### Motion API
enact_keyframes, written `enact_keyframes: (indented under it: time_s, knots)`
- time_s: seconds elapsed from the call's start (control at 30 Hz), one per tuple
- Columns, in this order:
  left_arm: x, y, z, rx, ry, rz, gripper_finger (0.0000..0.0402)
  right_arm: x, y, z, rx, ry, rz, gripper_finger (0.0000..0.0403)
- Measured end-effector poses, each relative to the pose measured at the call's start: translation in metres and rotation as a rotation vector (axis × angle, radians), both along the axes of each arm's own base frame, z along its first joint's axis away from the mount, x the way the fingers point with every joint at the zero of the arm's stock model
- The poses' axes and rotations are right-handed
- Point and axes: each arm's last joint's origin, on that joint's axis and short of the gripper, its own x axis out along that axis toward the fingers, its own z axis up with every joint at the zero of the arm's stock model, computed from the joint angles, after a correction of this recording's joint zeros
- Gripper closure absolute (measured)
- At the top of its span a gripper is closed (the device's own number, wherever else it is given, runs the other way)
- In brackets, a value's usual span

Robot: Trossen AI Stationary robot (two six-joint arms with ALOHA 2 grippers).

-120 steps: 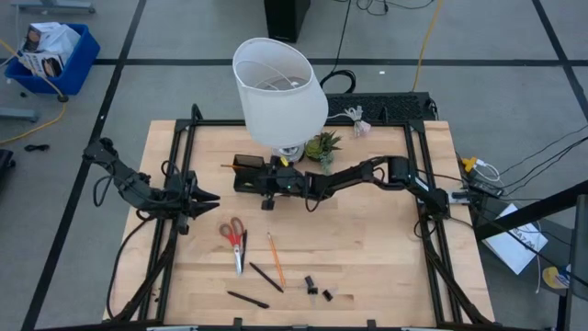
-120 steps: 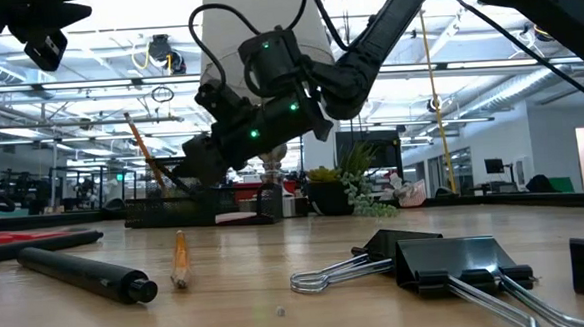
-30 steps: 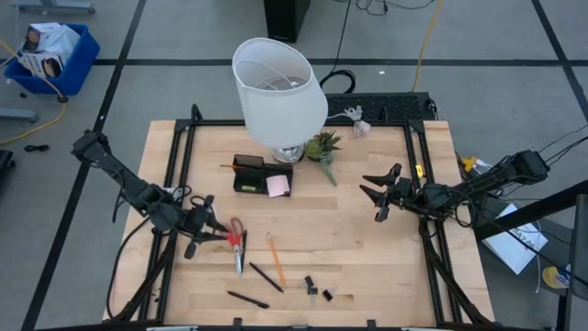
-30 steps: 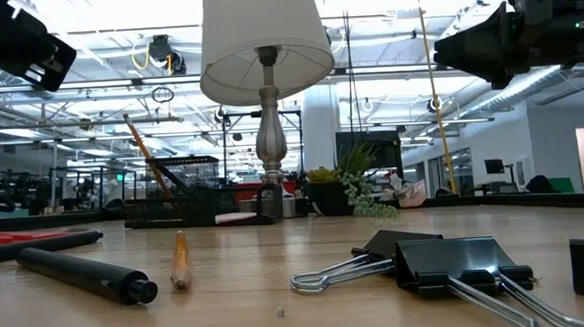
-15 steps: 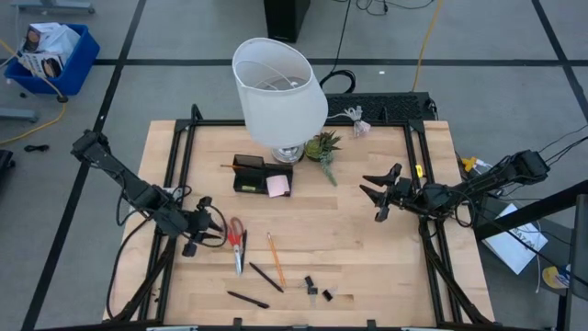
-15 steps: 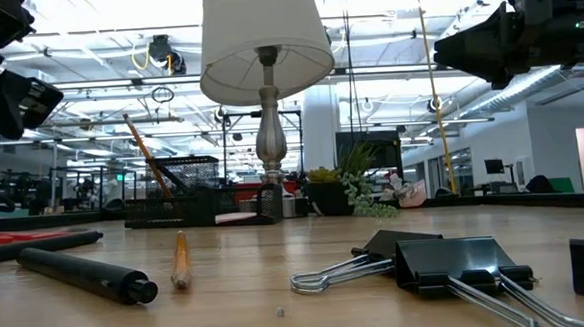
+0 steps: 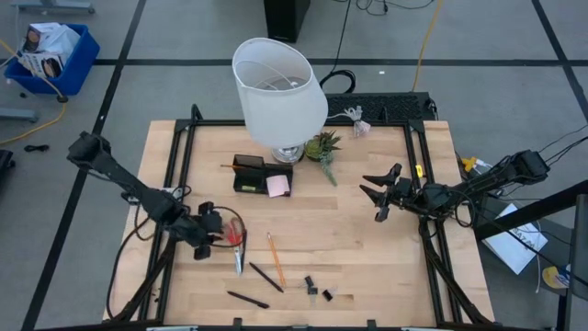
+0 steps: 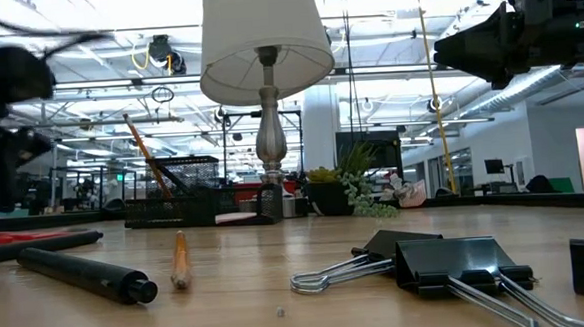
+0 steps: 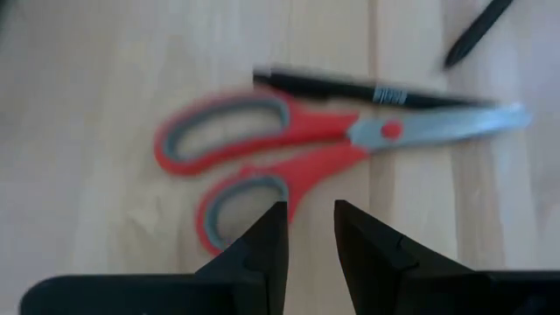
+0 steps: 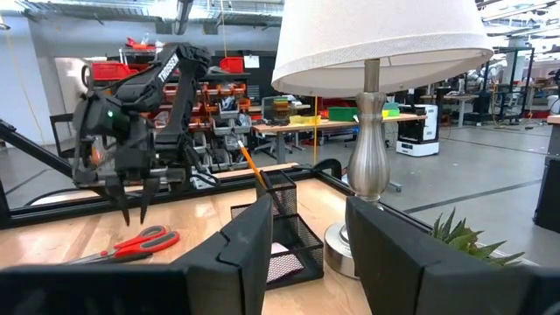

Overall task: Pick and place office supplies into organizer
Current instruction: Put the red scissors into the black desk organizer

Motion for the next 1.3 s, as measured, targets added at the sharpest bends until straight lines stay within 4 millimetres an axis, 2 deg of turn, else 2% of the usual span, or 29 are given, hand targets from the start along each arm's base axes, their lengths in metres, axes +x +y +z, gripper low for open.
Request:
enact_keyframes:
  time_s: [0.1,0.5,0.67,0.83,1.03,1.3]
  knots:
    - [0.003,-0.001,-0.007,0.001,0.055,-0.024,0.0304,0.0,0.0,0.0,0.0,0.0,0.0,0.0261]
    - [0.012,0.002,-0.013,0.072,0.059,-0.09,0.0304,0.0,0.0,0.0,0.0,0.0,0.0,0.0261]
    - [0.02,-0.007,0.003,0.026,0.018,-0.133,0.0304,0.0,0.0,0.0,0.0,0.0,0.0,0.0261]
    - [0.024,-0.011,0.017,0.092,0.002,-0.189,0.0304,0.0,0.0,0.0,0.0,0.0,0.0,0.0261]
    - [0.024,0.0,0.004,0.185,0.163,-0.161,0.0304,0.0,0.0,0.0,0.0,0.0,0.0,0.0261]
    - [0.034,0.002,-0.01,0.239,0.213,-0.187,0.0304,0.0,0.0,0.0,0.0,0.0,0.0,0.0261]
